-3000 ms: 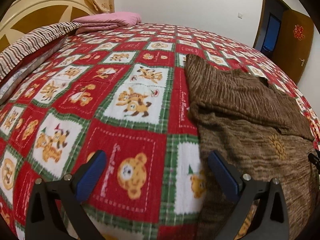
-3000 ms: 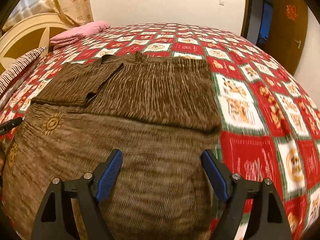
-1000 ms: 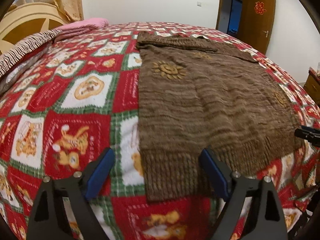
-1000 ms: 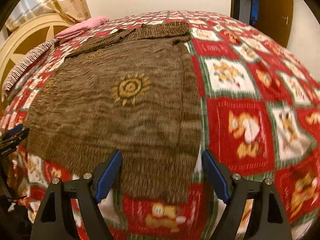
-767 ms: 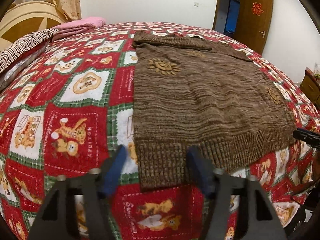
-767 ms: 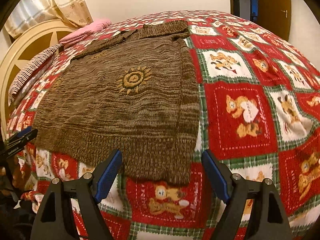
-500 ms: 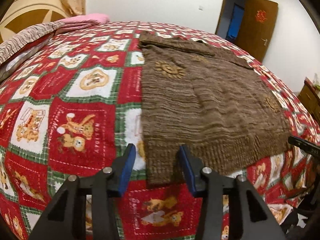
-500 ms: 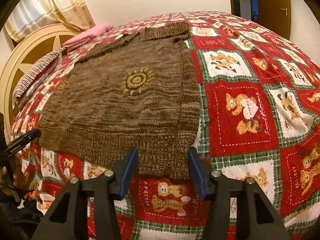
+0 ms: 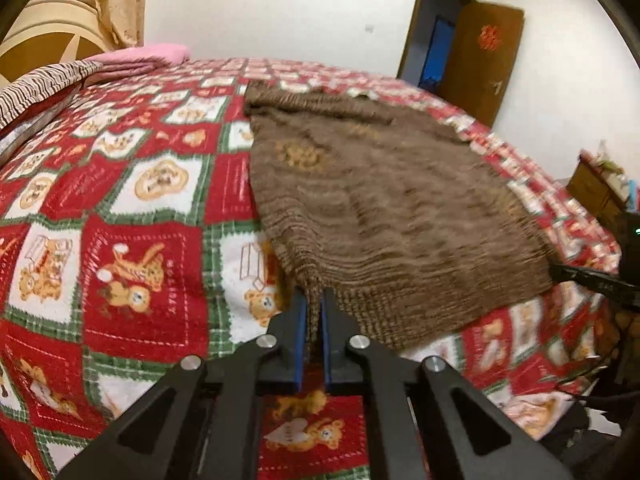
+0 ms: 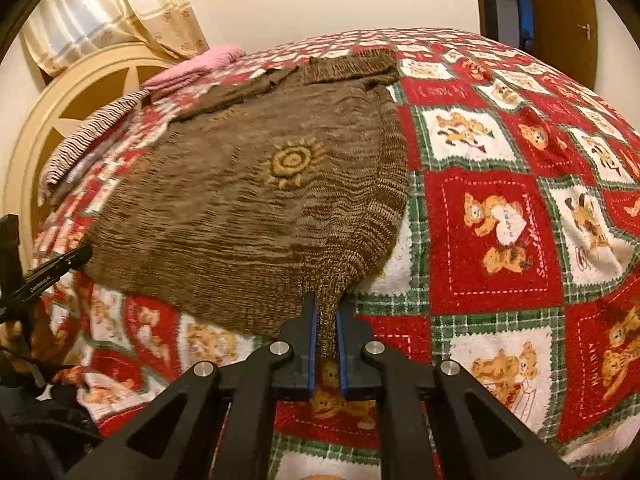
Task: Fold small clothes
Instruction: 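Lift the hem with both grippers and fold it toward the collar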
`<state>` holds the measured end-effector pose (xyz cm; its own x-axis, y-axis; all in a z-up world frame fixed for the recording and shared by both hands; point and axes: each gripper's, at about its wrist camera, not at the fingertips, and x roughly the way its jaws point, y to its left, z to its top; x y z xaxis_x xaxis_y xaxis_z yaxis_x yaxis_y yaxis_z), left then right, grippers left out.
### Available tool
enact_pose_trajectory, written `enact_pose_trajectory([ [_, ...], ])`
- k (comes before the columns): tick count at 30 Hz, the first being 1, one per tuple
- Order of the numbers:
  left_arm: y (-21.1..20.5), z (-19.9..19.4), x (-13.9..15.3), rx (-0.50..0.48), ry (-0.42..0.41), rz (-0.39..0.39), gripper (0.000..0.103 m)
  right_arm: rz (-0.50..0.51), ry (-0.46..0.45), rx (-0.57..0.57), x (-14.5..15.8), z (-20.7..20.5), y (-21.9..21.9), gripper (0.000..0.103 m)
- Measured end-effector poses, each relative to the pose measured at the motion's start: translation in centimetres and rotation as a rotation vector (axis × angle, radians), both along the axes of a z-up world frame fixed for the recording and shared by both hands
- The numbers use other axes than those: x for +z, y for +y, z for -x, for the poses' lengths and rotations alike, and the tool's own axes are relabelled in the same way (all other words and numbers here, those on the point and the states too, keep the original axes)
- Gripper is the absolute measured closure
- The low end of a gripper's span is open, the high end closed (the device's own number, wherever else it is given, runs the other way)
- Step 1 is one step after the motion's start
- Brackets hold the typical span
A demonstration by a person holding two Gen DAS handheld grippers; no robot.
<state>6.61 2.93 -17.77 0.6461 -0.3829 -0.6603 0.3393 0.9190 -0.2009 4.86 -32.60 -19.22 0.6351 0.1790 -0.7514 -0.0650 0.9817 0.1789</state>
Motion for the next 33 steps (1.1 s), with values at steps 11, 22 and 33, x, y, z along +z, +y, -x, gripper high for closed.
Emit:
enact_pose_trajectory([
  [11, 2.1, 0.1, 0.4, 0.013, 0.012, 0.052, 0.097, -0.154, -0.024, 0.018, 1.9, 1.4, -1.7, 0.096],
  [22, 2.8, -1.1, 3.5, 0.006, -0.07, 0.094, 0.097, -0.337, -0.153, -0.018, 5.4, 1.9, -3.5, 0.096],
  [33, 2.6, -6.7, 8.6, 0.045, -0.16, 0.173, 0.097, -0.28, -0.305, -0.018, 11.6, -1.2, -2.8, 0.096],
])
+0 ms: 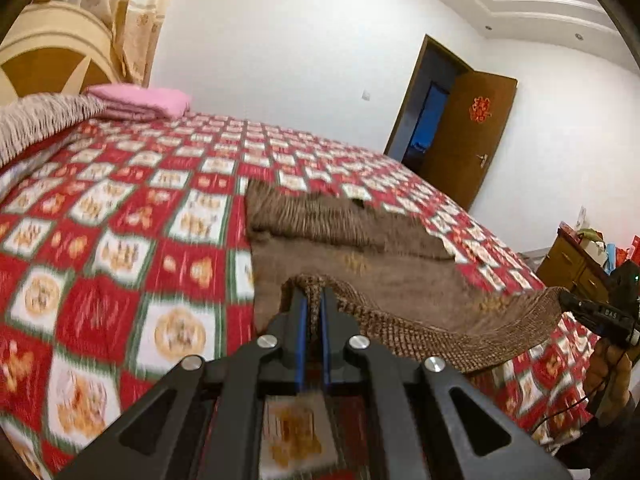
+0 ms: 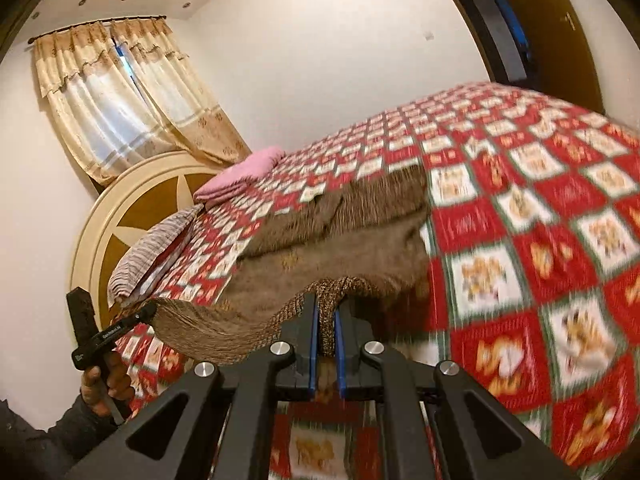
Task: Fold small clothes
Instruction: 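Lift the hem with both grippers and fold it toward the collar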
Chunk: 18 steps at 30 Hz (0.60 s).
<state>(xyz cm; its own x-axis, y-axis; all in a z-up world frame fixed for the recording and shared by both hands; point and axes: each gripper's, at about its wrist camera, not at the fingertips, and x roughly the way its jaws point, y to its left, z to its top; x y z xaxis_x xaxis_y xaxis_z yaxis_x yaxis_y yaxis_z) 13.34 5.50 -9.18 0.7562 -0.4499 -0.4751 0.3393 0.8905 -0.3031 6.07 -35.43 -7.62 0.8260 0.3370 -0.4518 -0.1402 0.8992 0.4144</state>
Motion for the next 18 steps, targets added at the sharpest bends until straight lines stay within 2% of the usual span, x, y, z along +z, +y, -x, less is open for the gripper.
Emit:
enact_pose_trajectory([
  [12, -1.8, -6.8, 2.7, 0.031, -0.072, -0.064, 0.097, 0.062, -0.036, -0.017, 3.8, -8.0, -0.9, 0.096],
  [18, -3.3, -11.3, 4.2, 0.046, -0.109, -0.117, 0.097, 0.088, -0.037, -0.039, 5.5, -13.9, -1.6, 0.096],
])
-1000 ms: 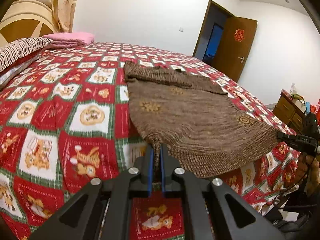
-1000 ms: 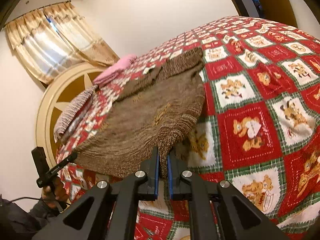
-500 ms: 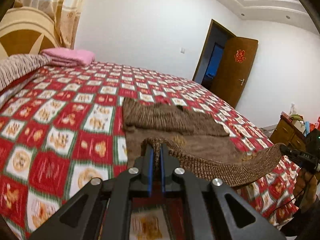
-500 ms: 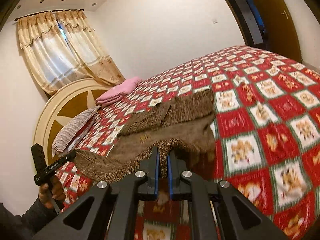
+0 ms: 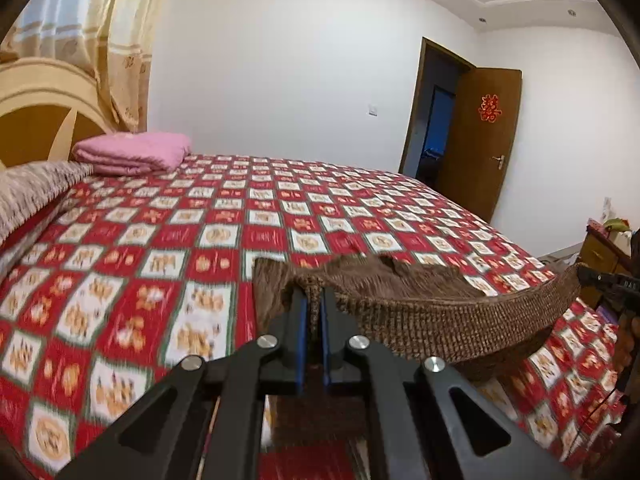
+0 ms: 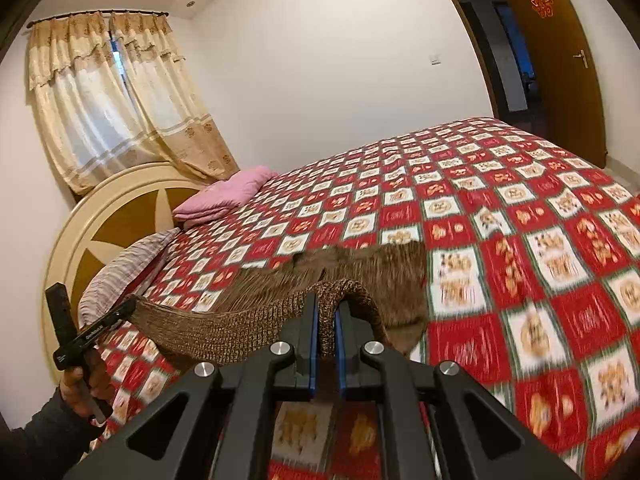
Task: Fold small clothes
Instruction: 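Lift the hem with both grippers and fold it toward the collar, then lay the folded hem down and open both grippers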
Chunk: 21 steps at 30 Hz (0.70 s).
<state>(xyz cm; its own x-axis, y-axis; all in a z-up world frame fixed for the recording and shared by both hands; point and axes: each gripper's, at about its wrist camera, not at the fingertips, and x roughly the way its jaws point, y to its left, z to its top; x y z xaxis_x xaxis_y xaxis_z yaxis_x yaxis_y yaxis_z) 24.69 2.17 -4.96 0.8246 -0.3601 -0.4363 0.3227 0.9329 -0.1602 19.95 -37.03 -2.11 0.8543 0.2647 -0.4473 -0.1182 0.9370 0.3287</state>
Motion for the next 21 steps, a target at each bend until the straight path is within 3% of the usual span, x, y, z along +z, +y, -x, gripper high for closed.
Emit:
enact_pose_trajectory([
  [5, -1.4, -4.8, 0.0, 0.012, -0.001, -0.033, 0.097, 0.022, 0.028, -0.029, -0.3, -5.8, -0.5, 0.096],
  [11, -3.9, -10.9, -3.8, 0.04, 0.07, -0.107, 0.097, 0.049, 0.079, -0.068, -2.4, -12.6, -1.2, 0.096],
  [16, -6.8, -15.6, -9.1, 0.081, 0.153, -0.221, 0.094, 0.054, 0.177, -0.111, -7.1, -19.0, -2.2, 0.096],
  [19, -7.6, -17.6, -11.9, 0.121, 0.274, -0.304, 0.089, 0.07, 0.3, -0.109, -11.2, -22.9, -2.6, 0.096],
  [20, -7.2, -17.2, -11.4, 0.132, 0.272, -0.283, 0.087, 0.094, 0.339, -0.13, -12.1, -23.5, -2.7, 0.09],
  [21, -6.7, -16.4, -10.7, 0.128, 0.251, -0.264, 0.082, 0.123, 0.362, -0.151, -12.6, -23.7, -2.5, 0.073],
])
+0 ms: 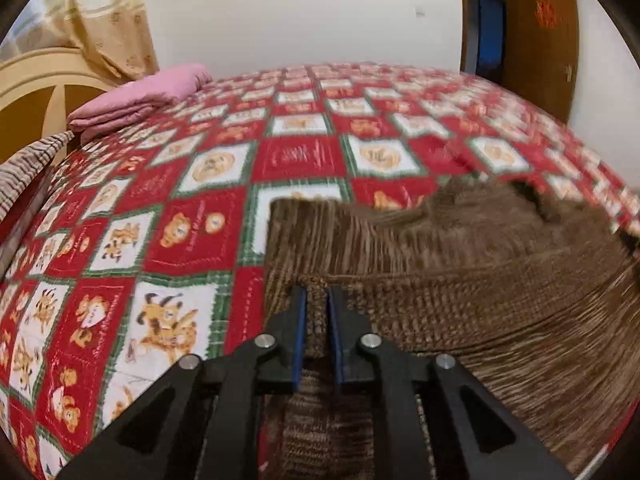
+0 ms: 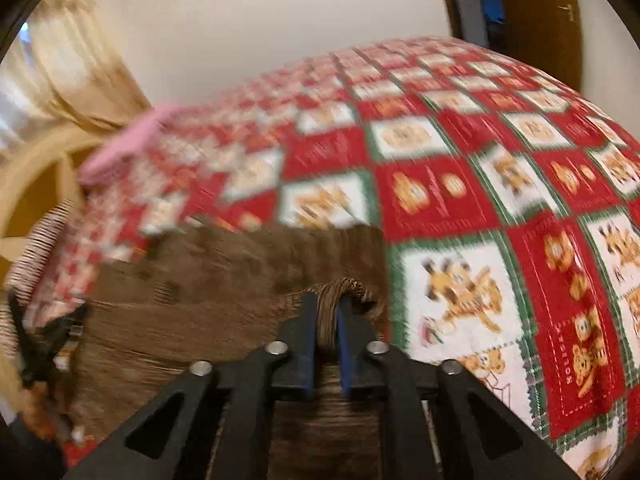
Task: Fold small clothes
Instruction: 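Lay the folded hem down and open both grippers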
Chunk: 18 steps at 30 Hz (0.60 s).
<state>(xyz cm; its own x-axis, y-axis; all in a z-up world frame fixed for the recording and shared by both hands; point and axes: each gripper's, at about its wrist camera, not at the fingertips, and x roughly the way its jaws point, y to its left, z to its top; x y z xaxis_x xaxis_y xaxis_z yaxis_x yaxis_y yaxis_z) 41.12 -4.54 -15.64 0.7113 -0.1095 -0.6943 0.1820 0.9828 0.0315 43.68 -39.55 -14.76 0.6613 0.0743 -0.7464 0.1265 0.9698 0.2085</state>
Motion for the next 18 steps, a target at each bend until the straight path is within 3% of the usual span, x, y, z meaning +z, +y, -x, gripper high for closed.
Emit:
enact_pose_trajectory([
  [1, 0.4, 0.9, 0.6, -0.008, -0.013, 0.002, 0.07, 0.031, -0.002, 0.004, 0.0, 0.5, 0.5, 0.06],
  [2, 0.6, 1.9, 1.1, -0.024, -0.021, -0.004, 0.061, 0.047, -0.009, 0.02, 0.2, 1.0, 0.9, 0.036],
  [3, 0.8, 2.7, 1.4, -0.04, -0.03, -0.015, 0.044, 0.076, -0.014, 0.039, 0.5, 1.7, 1.6, 0.026],
  [4, 0.7, 4.0, 1.5, -0.064, -0.049, -0.05, 0.032, 0.124, -0.019, 0.064, 0.8, 2.5, 2.6, 0.026],
  [5, 0.3, 4.9, 1.3, -0.086, -0.062, -0.099, 0.029, 0.176, -0.011, 0.1, 0.9, 3.1, 3.6, 0.026],
  [8, -1.9, 4.8, -0.3, -0.13, -0.056, -0.27, 0.025, 0.344, 0.065, 0.206, -0.4, 3.2, 6.8, 0.026],
  [9, -2.4, 4.1, -0.9, -0.113, -0.065, -0.344, 0.025, 0.42, 0.085, 0.228, -0.9, 2.7, 7.8, 0.026],
  [10, -2.6, 3.4, -1.1, -0.087, -0.068, -0.366, 0.025, 0.485, 0.069, 0.241, -1.1, 2.1, 8.6, 0.026],
  [12, -1.8, 0.9, -0.8, 0.024, -0.069, -0.372, 0.021, 0.513, 0.053, 0.24, -0.3, -0.3, 9.3, 0.026],
  [15, 1.7, -2.7, -0.3, 0.242, -0.02, -0.311, 0.022, 0.564, -0.031, 0.098, 2.8, -4.5, 8.7, 0.025],
  [18, 4.7, -3.2, 0.0, 0.31, 0.033, -0.222, 0.023, 0.5, -0.084, -0.012, 5.1, -5.6, 6.7, 0.025],
])
